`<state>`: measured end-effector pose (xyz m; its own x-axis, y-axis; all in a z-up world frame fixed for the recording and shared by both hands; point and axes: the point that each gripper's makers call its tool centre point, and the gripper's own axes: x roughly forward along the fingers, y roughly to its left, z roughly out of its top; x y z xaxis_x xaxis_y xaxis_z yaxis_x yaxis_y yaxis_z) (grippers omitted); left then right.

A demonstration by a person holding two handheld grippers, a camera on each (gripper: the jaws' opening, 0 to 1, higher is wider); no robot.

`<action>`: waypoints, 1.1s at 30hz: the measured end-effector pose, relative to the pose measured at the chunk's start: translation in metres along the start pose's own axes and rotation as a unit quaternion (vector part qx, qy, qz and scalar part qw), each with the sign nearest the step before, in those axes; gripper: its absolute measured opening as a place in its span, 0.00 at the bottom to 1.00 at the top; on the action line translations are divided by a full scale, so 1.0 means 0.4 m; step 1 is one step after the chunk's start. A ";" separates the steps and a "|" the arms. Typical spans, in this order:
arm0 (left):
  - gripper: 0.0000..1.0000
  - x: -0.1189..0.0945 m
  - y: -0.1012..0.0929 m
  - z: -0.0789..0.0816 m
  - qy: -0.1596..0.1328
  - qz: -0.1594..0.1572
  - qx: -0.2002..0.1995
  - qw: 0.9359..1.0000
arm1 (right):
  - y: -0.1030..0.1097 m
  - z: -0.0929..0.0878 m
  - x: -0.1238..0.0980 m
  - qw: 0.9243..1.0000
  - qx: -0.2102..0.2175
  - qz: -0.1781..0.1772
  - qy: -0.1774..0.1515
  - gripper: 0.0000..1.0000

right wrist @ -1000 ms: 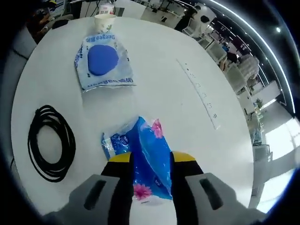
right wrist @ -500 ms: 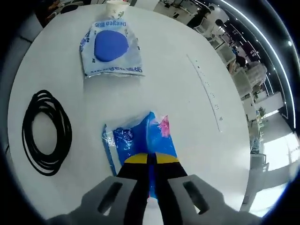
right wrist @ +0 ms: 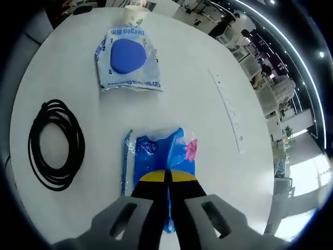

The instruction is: Arrange the tabletop items into an orderly group along one side of the table until the central work area is clear of visible clutter.

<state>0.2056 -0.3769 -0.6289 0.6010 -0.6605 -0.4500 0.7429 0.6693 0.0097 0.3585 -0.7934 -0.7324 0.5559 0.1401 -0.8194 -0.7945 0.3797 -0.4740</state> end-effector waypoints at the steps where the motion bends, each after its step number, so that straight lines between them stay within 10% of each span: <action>1: 0.99 0.000 0.001 -0.001 0.000 0.000 -0.001 1.000 | 0.000 0.004 -0.002 1.000 -0.002 -0.001 -0.003 0.00; 33: 0.98 -0.001 0.001 -0.001 0.000 0.004 0.002 1.000 | 0.081 0.117 -0.002 0.993 -0.112 0.028 -0.025 0.00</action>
<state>0.2056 -0.3761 -0.6289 0.6066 -0.6558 -0.4494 0.7398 0.6727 0.0169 0.3437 -0.7384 -0.7320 0.5165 0.2035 -0.8318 -0.8557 0.1588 -0.4925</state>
